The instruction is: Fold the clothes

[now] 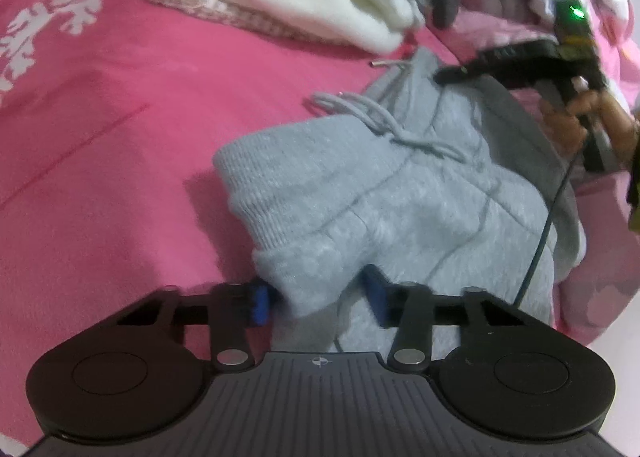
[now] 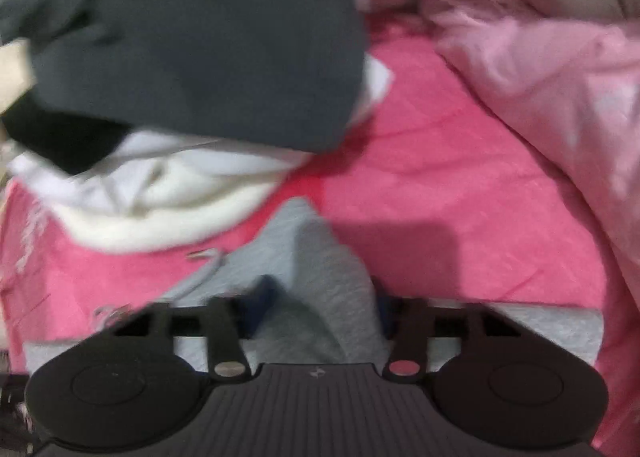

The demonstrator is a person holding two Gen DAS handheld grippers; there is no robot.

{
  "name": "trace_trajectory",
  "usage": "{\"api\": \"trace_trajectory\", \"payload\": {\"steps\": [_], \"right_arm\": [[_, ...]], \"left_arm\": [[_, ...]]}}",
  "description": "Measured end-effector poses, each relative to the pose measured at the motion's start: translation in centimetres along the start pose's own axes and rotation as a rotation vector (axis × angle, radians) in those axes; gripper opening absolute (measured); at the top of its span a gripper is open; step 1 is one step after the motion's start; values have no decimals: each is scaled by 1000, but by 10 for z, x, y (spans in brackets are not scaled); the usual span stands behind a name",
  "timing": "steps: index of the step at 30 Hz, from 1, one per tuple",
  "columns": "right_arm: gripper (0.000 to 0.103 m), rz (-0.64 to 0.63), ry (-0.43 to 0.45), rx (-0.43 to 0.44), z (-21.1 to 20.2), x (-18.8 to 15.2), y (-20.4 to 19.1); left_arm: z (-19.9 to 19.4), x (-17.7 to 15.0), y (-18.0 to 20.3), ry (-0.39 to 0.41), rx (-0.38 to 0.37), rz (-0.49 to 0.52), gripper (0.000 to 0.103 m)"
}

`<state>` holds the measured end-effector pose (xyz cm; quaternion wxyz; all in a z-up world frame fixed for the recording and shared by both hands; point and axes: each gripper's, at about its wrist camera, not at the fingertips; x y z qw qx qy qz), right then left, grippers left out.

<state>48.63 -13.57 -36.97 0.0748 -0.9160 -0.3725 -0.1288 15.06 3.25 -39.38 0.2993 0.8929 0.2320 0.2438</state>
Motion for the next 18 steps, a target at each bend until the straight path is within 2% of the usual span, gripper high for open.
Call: {"api": "trace_trajectory", "payload": {"steps": [1, 3, 6, 12, 18], "right_arm": [[22, -15, 22, -13, -8, -4, -5], [10, -29, 74, -25, -27, -13, -15], [5, 8, 161, -19, -64, -28, -24], [4, 48, 277, 28, -134, -55, -64], [4, 64, 345, 105, -182, -64, -123]], "left_arm": [[-1, 1, -2, 3, -3, -3, 27], [1, 2, 1, 13, -13, 3, 19], [-2, 3, 7, 45, -33, 15, 11], [-43, 1, 13, 159, -112, 29, 6], [-111, -3, -1, 254, -147, 41, 5]]}}
Point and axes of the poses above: each gripper's, at about its wrist camera, not at the fingertips, and z roughly the way its jaws point, y to its right, x to its top, and after that the axes turned 10 degrees about -x, right-handed
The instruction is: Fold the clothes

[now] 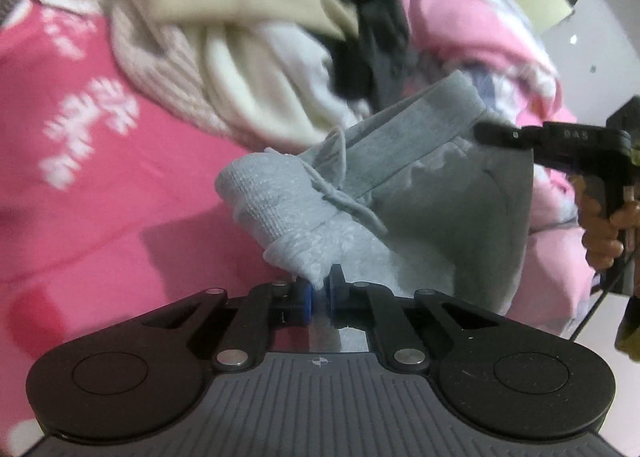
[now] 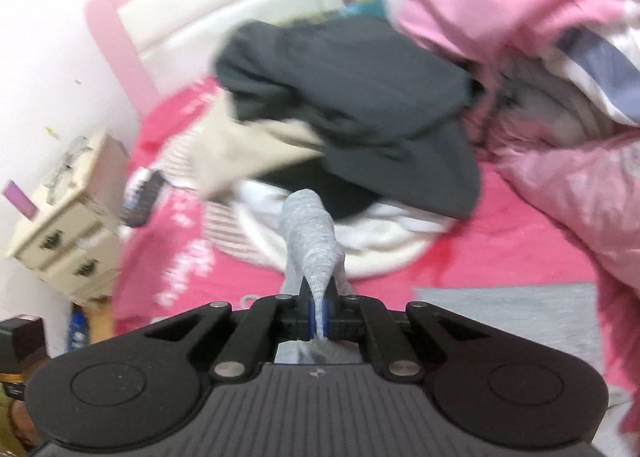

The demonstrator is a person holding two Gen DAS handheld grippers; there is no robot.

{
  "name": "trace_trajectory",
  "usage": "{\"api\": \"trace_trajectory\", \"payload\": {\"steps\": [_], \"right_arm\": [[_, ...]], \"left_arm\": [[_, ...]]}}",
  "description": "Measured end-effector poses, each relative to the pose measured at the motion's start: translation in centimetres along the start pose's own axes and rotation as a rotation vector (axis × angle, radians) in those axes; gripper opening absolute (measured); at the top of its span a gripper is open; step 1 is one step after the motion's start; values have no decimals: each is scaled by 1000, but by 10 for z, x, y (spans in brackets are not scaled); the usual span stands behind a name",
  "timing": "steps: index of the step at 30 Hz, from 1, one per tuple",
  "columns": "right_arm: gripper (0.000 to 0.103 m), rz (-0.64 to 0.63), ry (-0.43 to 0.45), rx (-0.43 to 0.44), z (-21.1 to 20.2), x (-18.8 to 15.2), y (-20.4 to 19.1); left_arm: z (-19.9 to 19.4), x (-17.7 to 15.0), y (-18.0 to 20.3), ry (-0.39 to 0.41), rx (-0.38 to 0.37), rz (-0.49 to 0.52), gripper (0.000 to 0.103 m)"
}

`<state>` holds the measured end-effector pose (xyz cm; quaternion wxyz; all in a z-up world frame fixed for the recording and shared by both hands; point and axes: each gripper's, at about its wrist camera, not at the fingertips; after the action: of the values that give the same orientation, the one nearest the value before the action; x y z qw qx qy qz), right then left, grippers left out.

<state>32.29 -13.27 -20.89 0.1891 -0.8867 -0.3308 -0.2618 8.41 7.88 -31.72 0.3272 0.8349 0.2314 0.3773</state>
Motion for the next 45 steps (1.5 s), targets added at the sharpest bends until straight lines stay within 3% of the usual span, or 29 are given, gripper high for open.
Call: {"api": "trace_trajectory", "payload": {"steps": [8, 12, 15, 19, 22, 25, 28, 30, 34, 36, 40, 45], "right_arm": [[4, -5, 72, 164, 10, 26, -100], [4, 7, 89, 233, 43, 46, -136], [4, 22, 63, 252, 87, 55, -152], [4, 19, 9, 199, 160, 56, -162], [4, -34, -45, 65, 217, 50, -166], [17, -32, -64, -18, 240, 48, -161], [31, -32, -63, -43, 226, 48, -162], [49, -40, -27, -78, 202, 44, -164], [58, 57, 85, -134, 136, 31, -147], [71, 124, 127, -162, 101, 20, -135], [75, 297, 141, -248, 35, -29, -106], [76, 583, 40, -373, -17, -119, -62]], "left_arm": [[-106, 29, -30, 88, 74, -3, 5], [-142, 49, -49, 111, 118, -11, 5], [-147, 54, -65, 102, 132, -23, 5], [-131, 43, -97, 45, 171, -27, 5], [-108, 33, -128, -25, 226, -13, 6], [-99, 29, -147, -103, 224, -35, 9], [-100, 31, -156, -138, 206, -67, 13], [-103, 35, -158, -147, 189, -92, 16], [-108, 45, -159, -156, 179, -143, 24], [-114, 46, -157, -154, 184, -162, 27], [-124, 51, -153, -140, 219, -175, 34], [-136, 62, -139, -121, 299, -92, 34]]}}
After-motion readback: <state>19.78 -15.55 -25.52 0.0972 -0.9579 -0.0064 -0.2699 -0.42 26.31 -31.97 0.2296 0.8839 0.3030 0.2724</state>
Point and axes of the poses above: each gripper's, at about its wrist camera, not at the fingertips, and z roughly the way its jaws point, y to its right, x to its top, and after that the axes turned 10 degrees about -x, right-handed
